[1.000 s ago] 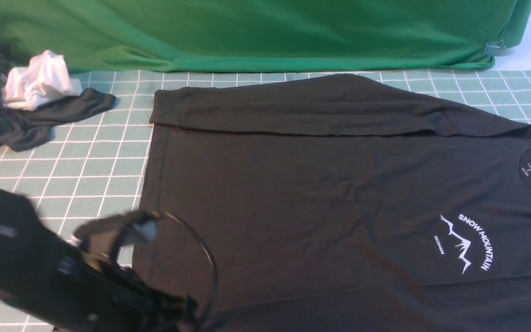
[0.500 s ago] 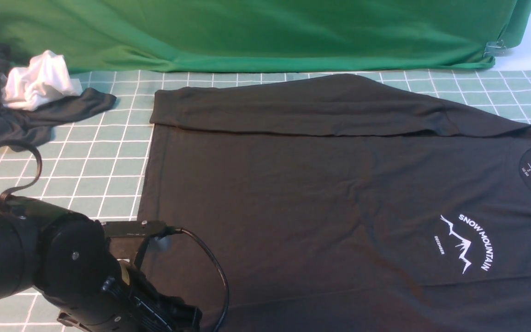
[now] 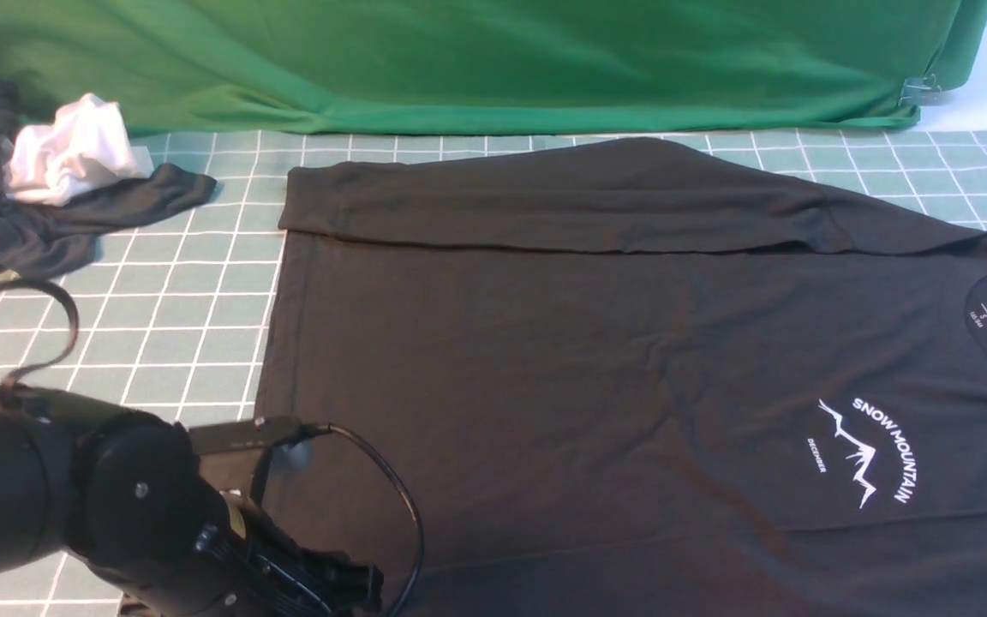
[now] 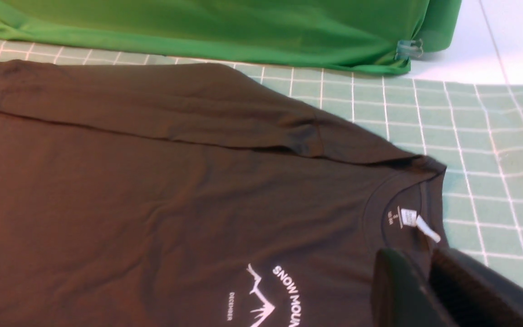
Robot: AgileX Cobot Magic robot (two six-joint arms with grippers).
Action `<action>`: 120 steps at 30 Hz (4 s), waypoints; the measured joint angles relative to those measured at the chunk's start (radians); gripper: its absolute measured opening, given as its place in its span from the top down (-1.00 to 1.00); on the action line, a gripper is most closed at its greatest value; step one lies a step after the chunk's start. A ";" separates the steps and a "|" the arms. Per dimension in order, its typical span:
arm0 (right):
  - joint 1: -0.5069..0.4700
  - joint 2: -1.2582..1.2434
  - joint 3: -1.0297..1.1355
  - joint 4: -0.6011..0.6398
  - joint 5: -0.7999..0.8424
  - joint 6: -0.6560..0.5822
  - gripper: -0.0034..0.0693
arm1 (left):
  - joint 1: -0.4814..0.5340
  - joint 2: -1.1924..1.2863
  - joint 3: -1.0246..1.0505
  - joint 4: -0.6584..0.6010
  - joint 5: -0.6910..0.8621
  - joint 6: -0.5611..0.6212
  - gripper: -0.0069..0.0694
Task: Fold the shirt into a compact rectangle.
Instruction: 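Grasp the left edge of the dark T-shirt lying flat on the table, then fold the left side of the black T-shirt inward over its body, then grab the top left corner of the dark shirt with the left gripper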
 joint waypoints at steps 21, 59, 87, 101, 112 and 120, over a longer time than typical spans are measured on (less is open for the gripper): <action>0.000 0.000 0.000 0.000 0.023 -0.008 0.53 | 0.000 0.039 -0.035 -0.012 0.000 -0.003 0.78; 0.000 0.000 0.000 0.000 0.026 -0.008 0.43 | 0.046 -0.058 -0.408 0.296 0.030 -0.192 0.78; 0.000 0.000 0.000 0.019 0.034 -0.005 0.36 | 0.299 0.469 -0.908 0.174 -0.101 -0.147 -0.09; 0.000 0.000 0.000 0.019 0.034 -0.006 0.31 | 0.416 0.829 -1.303 0.120 0.124 -0.132 -0.09; 0.000 0.000 0.000 0.019 0.036 -0.007 0.27 | 0.427 0.921 -1.358 0.131 0.047 -0.123 -0.09; 0.000 0.000 0.000 0.019 0.037 -0.007 0.26 | 0.427 0.922 -1.358 0.238 0.033 -0.123 -0.09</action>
